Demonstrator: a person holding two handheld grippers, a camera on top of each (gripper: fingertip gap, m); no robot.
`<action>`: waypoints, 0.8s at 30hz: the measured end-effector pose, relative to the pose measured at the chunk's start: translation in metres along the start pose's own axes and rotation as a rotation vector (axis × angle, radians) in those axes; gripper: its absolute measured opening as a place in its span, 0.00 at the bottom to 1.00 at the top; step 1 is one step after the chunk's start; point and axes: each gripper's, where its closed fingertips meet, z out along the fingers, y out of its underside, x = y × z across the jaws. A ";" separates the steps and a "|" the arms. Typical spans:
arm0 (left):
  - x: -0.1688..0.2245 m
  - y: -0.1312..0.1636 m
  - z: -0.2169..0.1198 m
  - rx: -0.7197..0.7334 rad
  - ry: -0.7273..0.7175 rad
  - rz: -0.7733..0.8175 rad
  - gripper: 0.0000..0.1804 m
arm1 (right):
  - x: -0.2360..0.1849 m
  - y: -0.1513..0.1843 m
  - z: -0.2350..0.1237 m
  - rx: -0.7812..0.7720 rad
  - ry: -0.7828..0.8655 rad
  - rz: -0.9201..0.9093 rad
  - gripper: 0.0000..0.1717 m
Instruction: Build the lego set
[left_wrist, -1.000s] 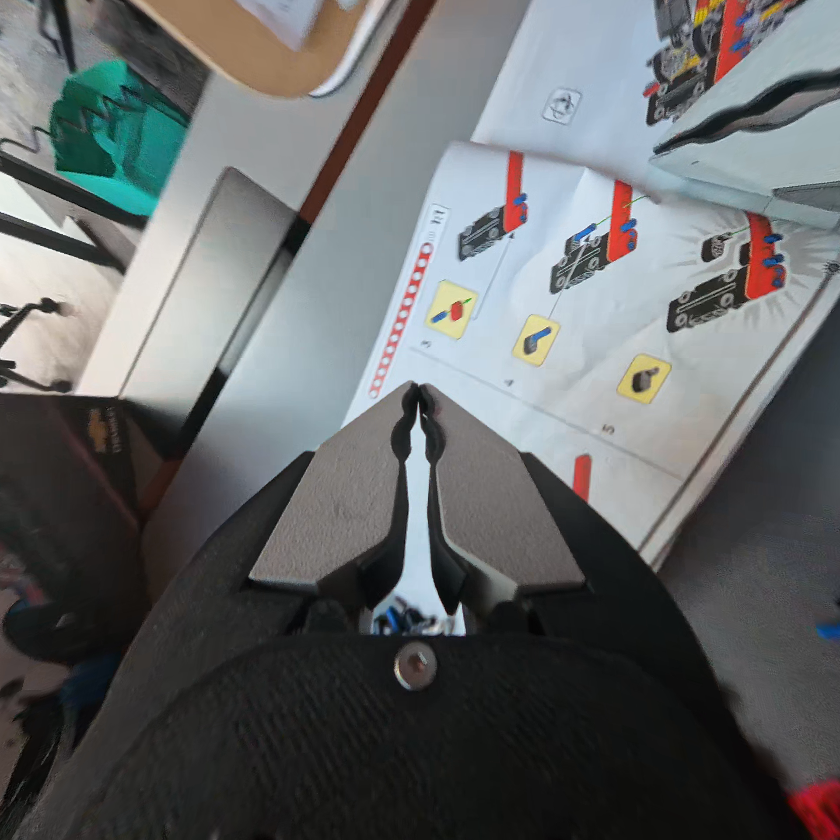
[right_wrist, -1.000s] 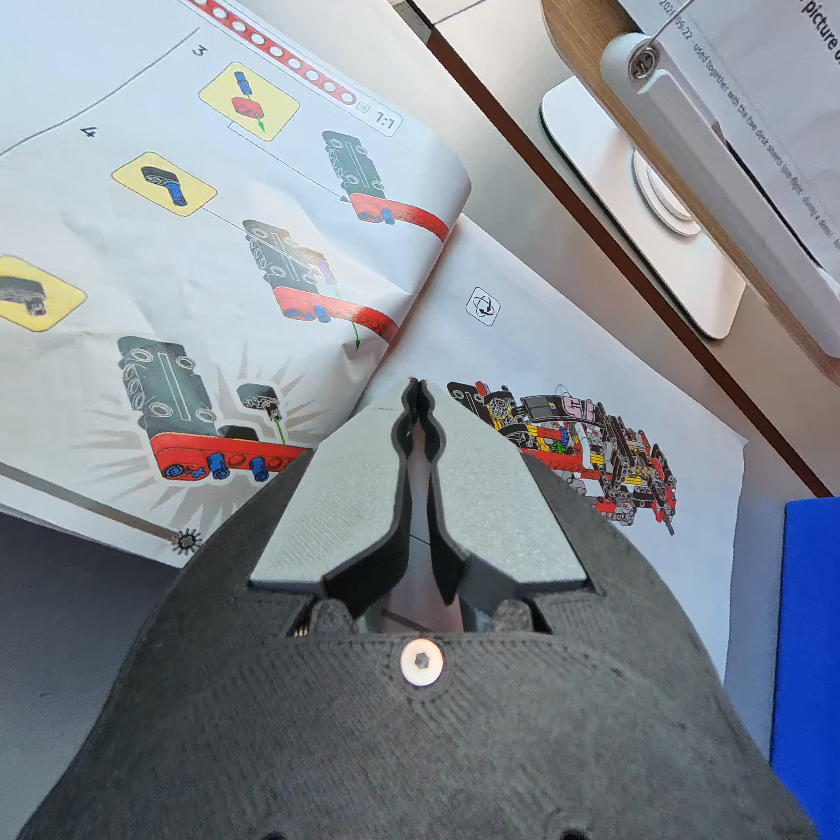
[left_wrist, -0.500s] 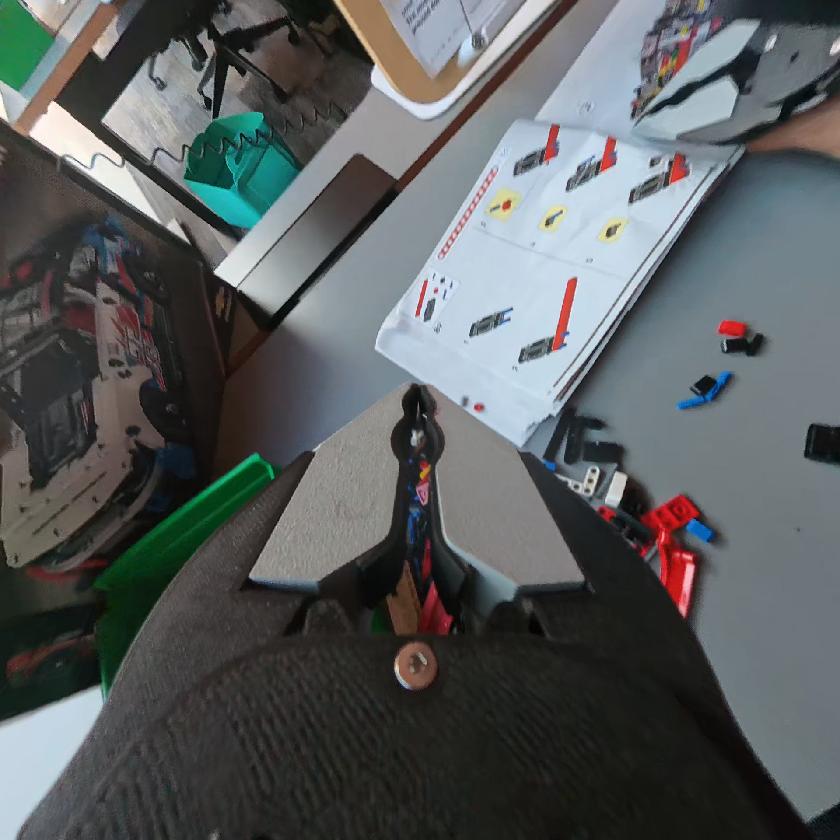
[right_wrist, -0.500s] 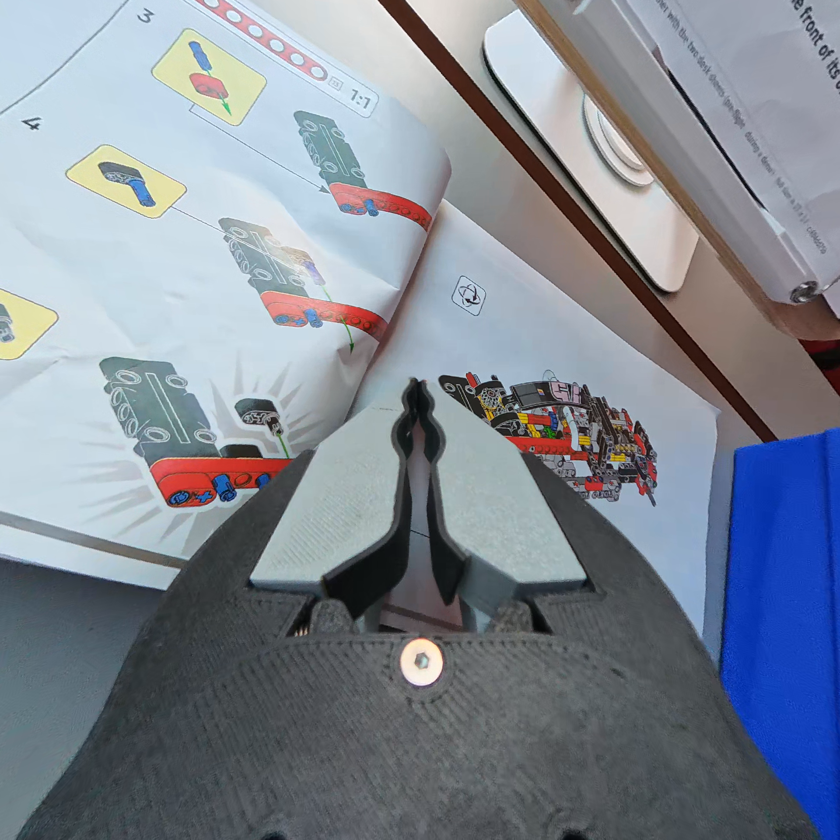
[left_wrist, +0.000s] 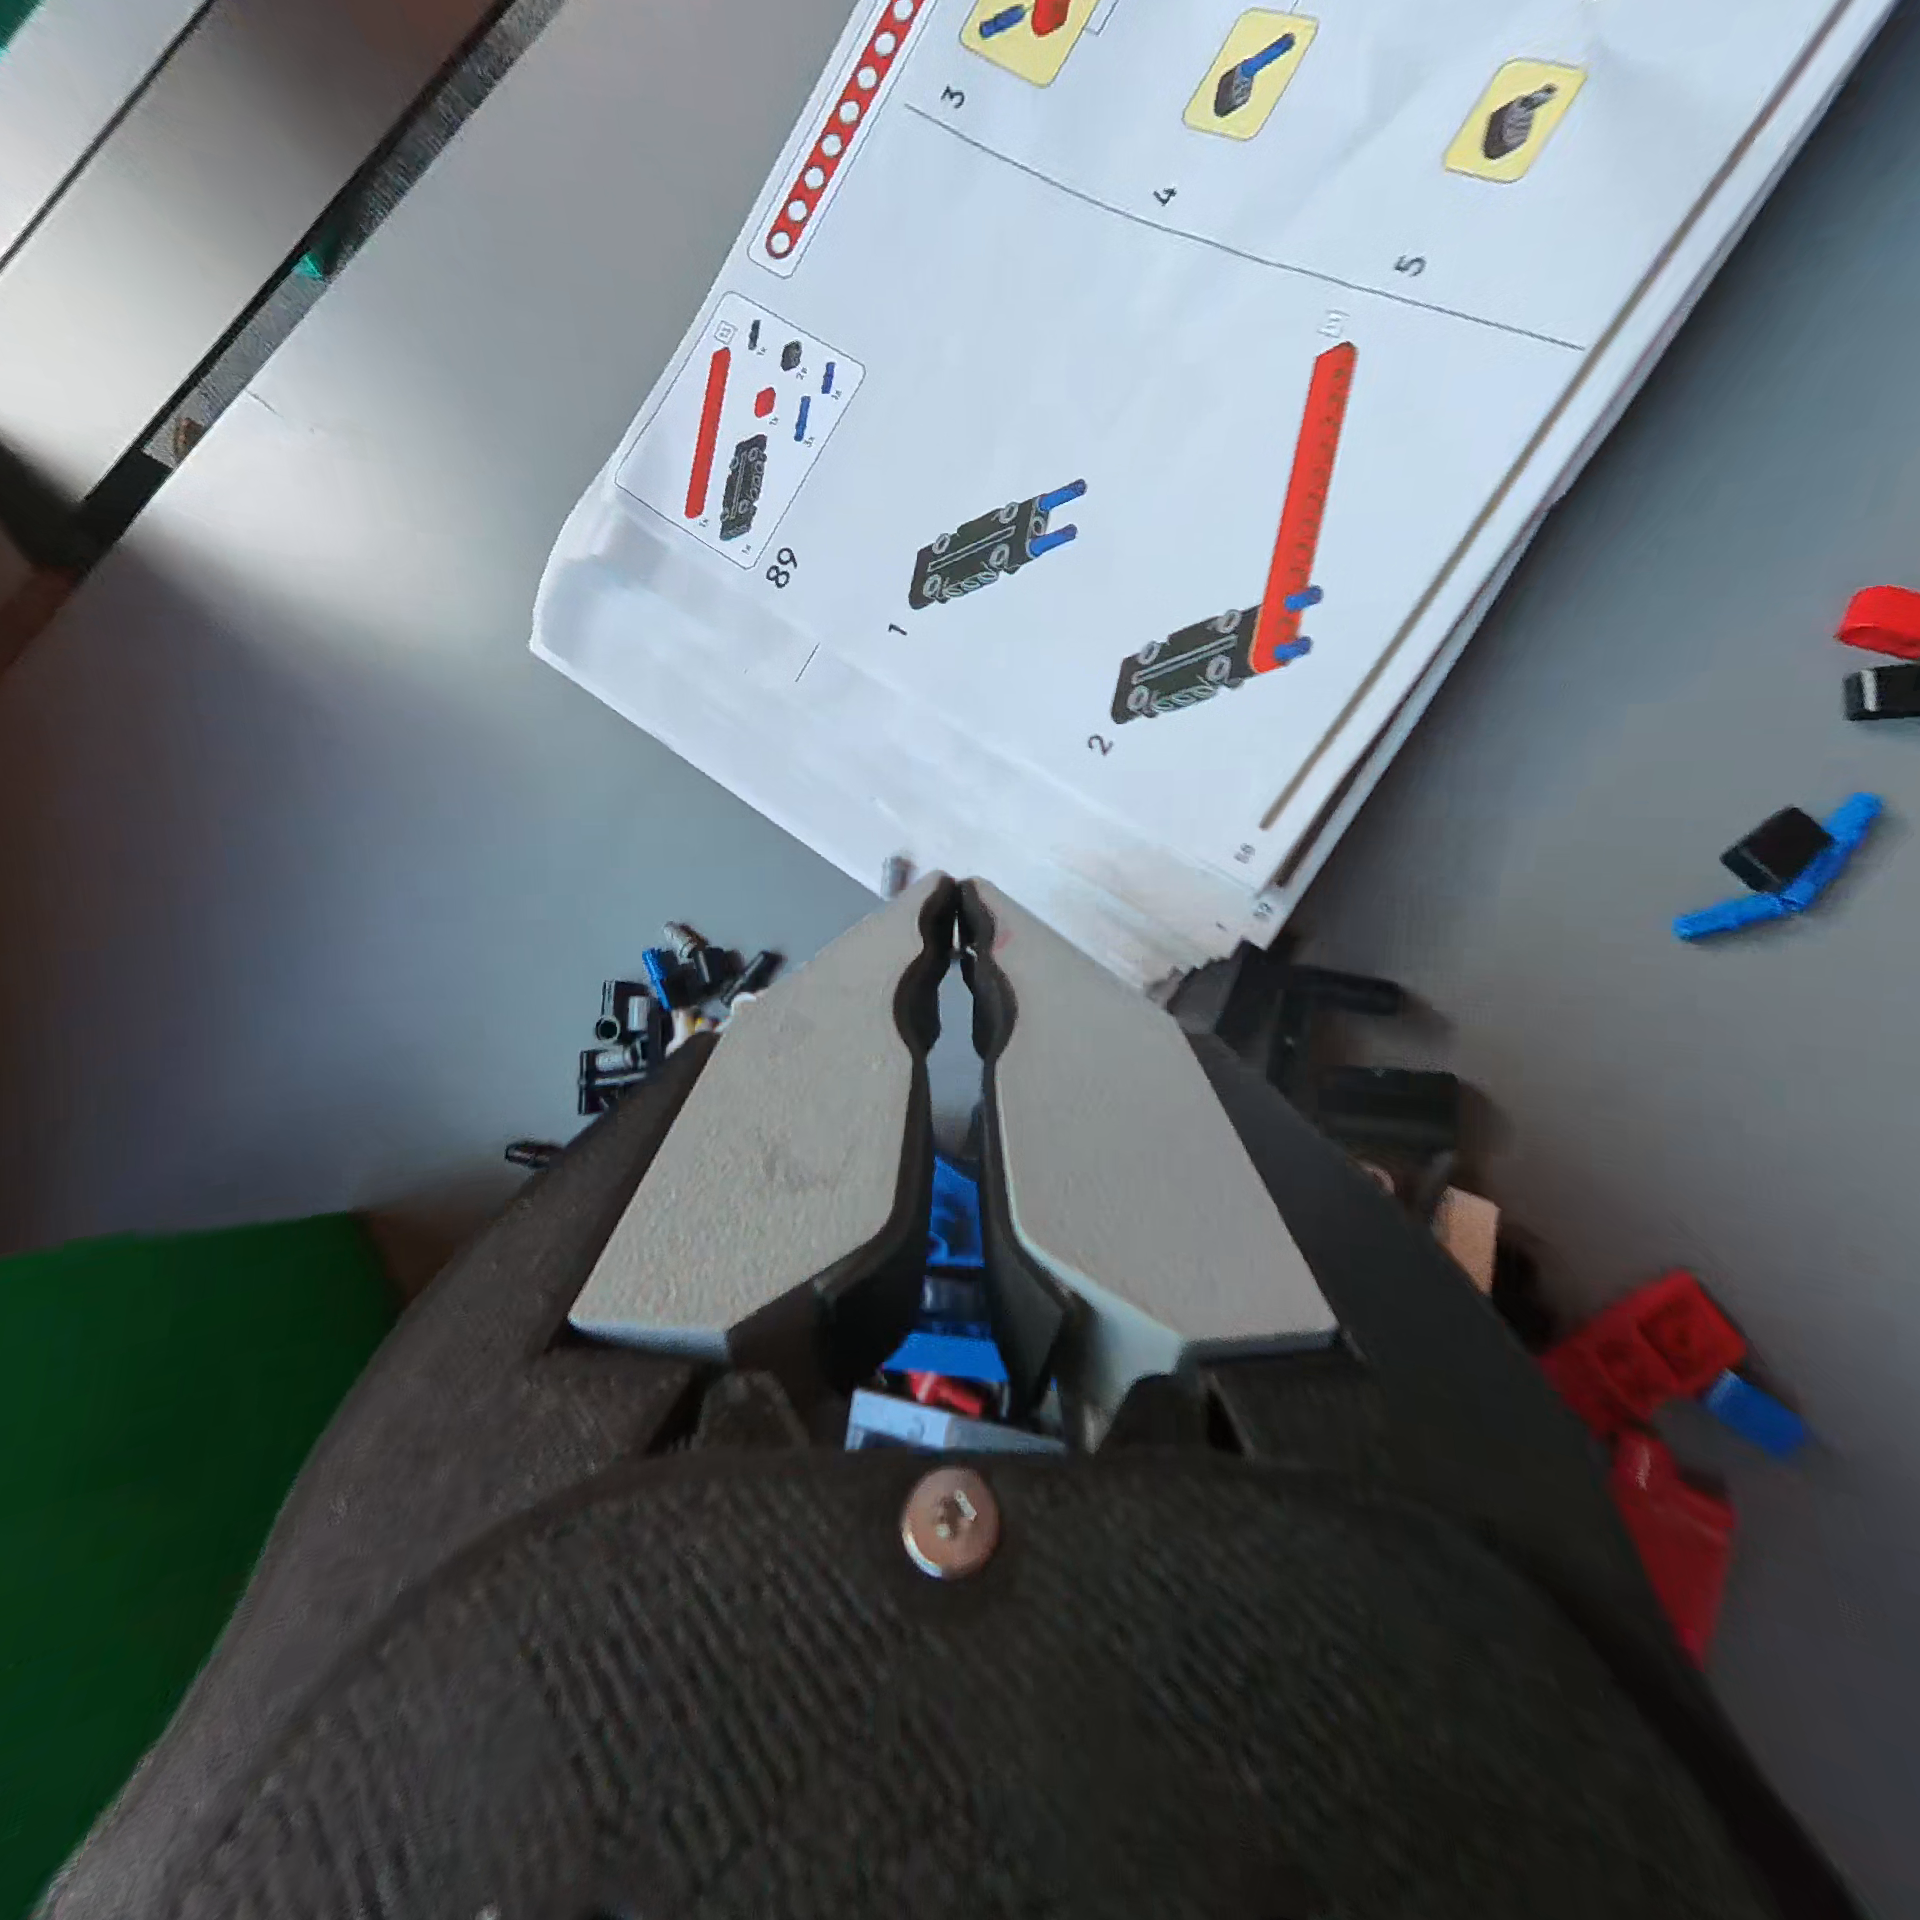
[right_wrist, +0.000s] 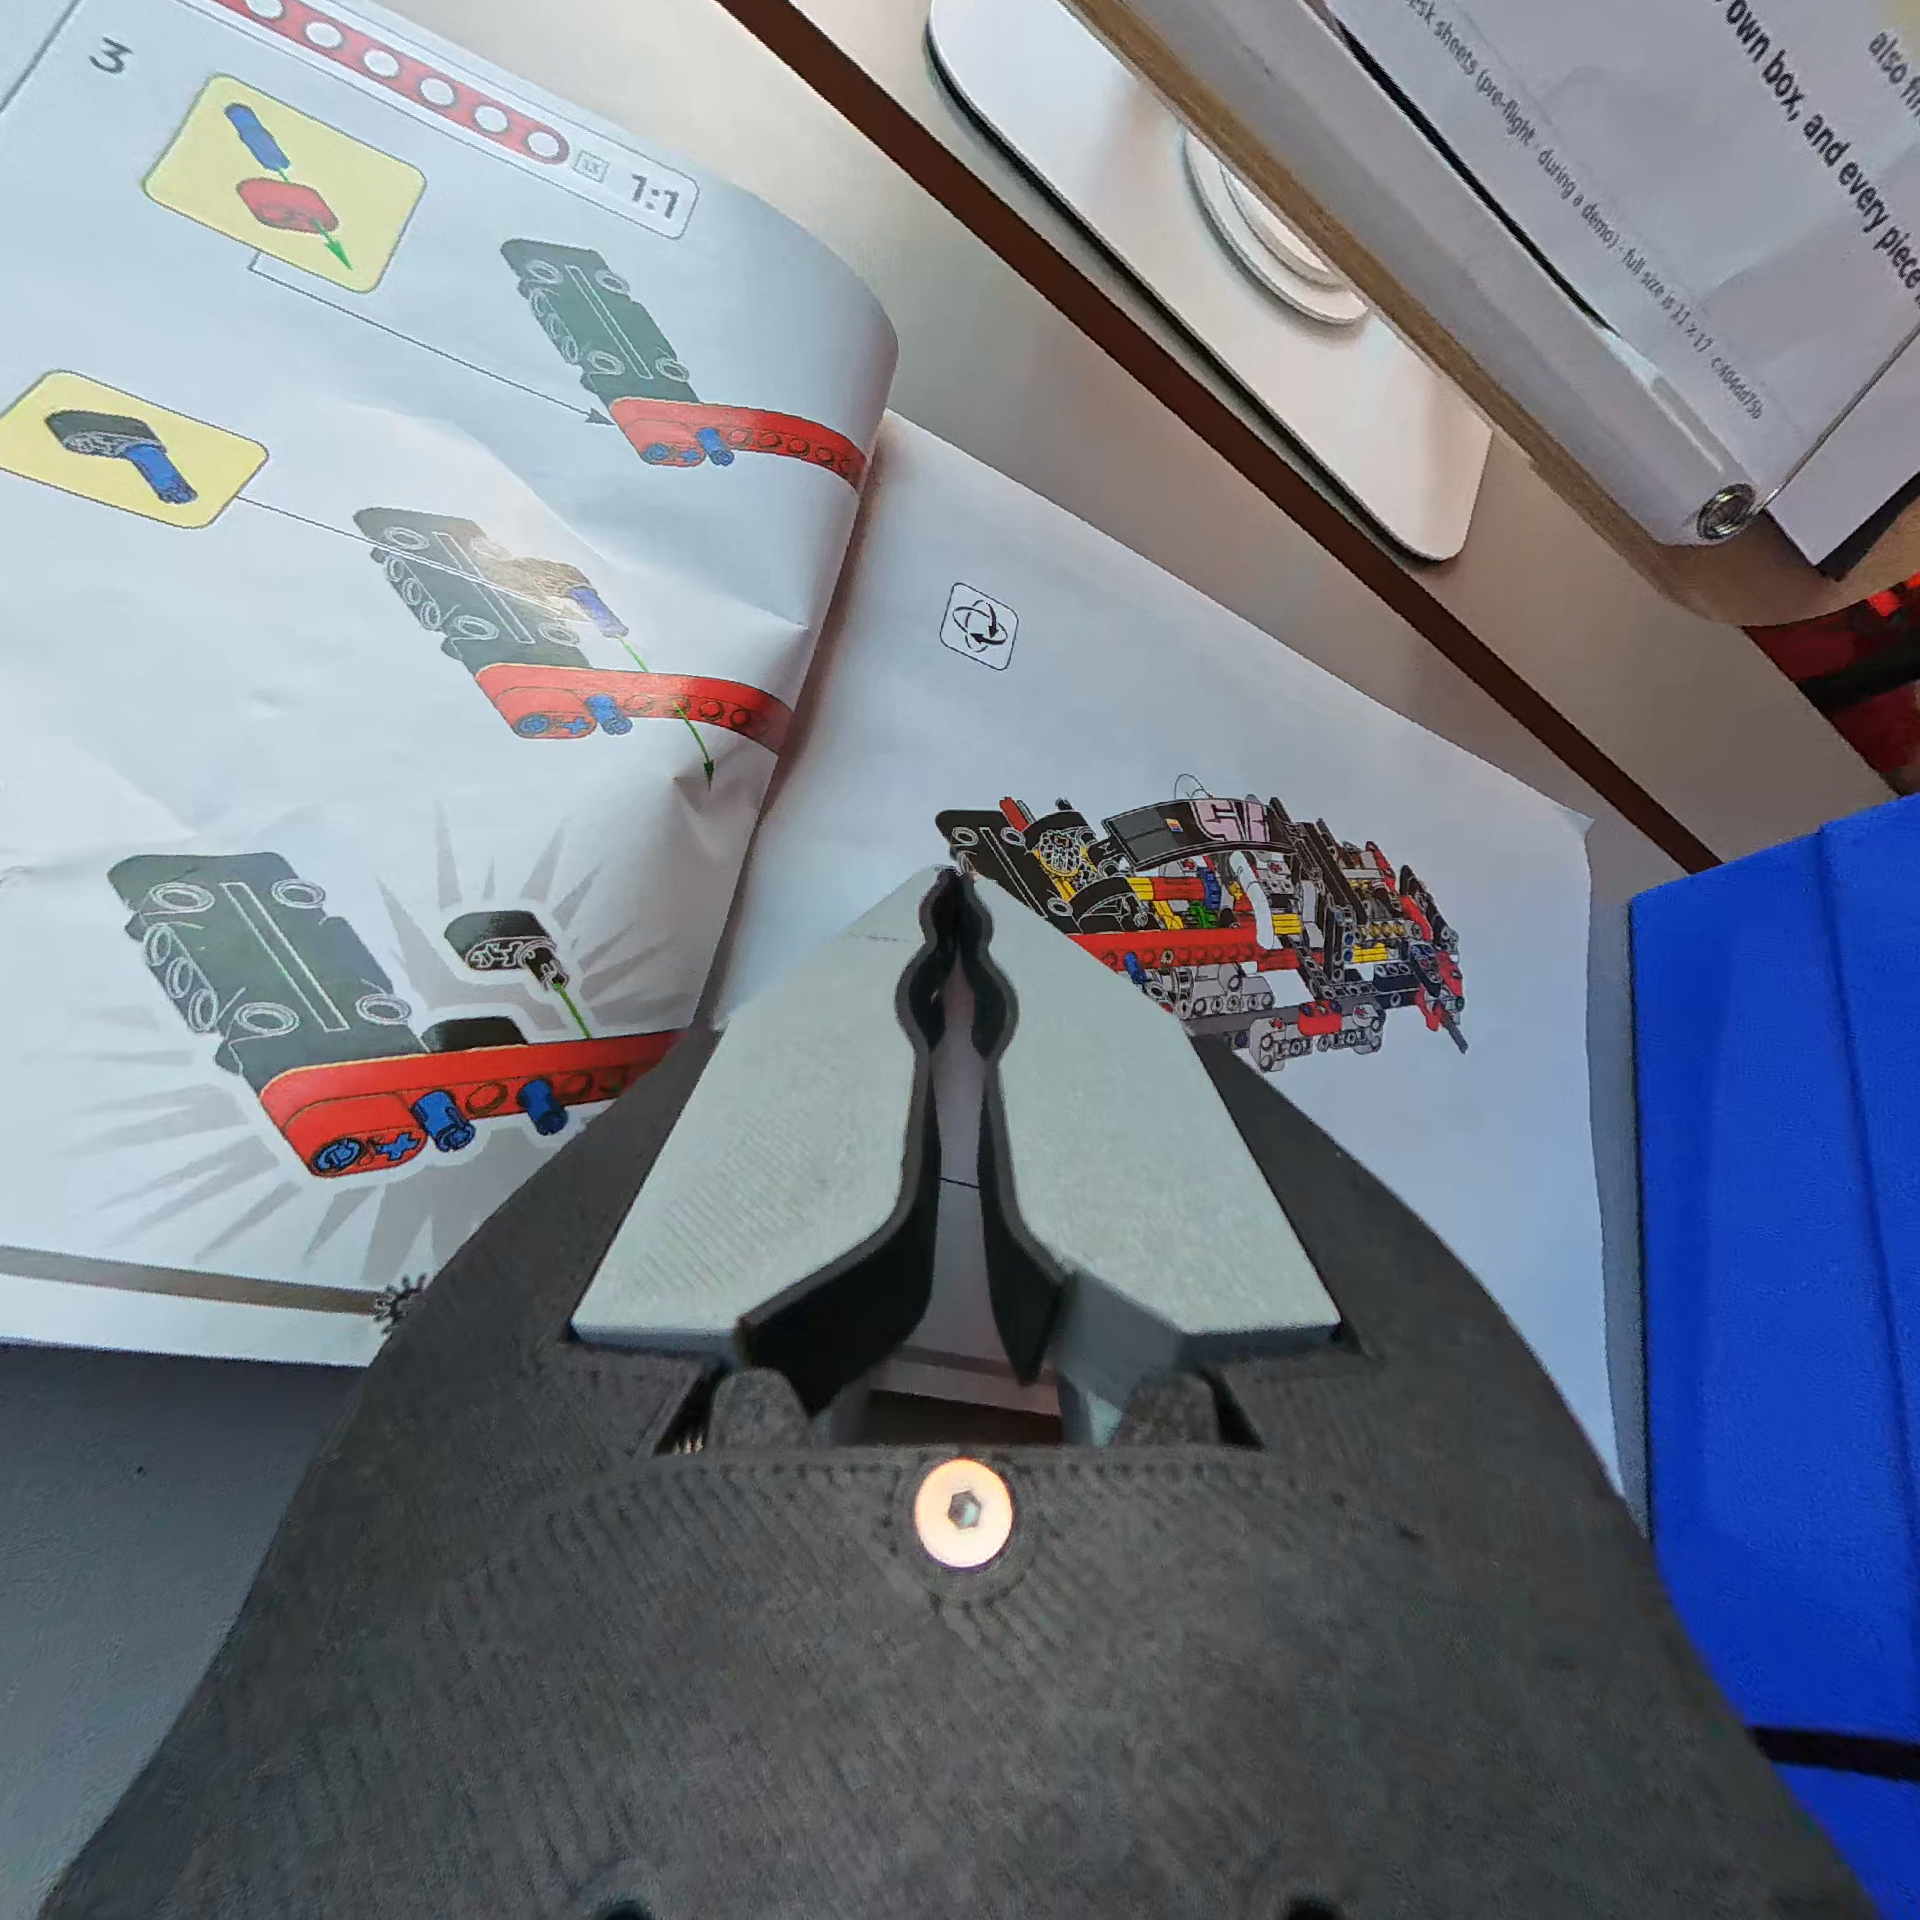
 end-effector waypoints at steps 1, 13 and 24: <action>-0.001 -0.001 0.005 -0.003 0.010 -0.005 0.00 | 0.000 0.000 0.000 0.000 -0.006 0.008 0.00; -0.016 0.030 0.018 -0.223 -0.021 0.062 0.00 | 0.003 -0.007 -0.005 0.017 -0.022 0.072 0.00; -0.010 0.003 0.032 -0.132 0.036 0.018 0.00 | 0.007 -0.008 -0.008 0.032 -0.021 0.095 0.00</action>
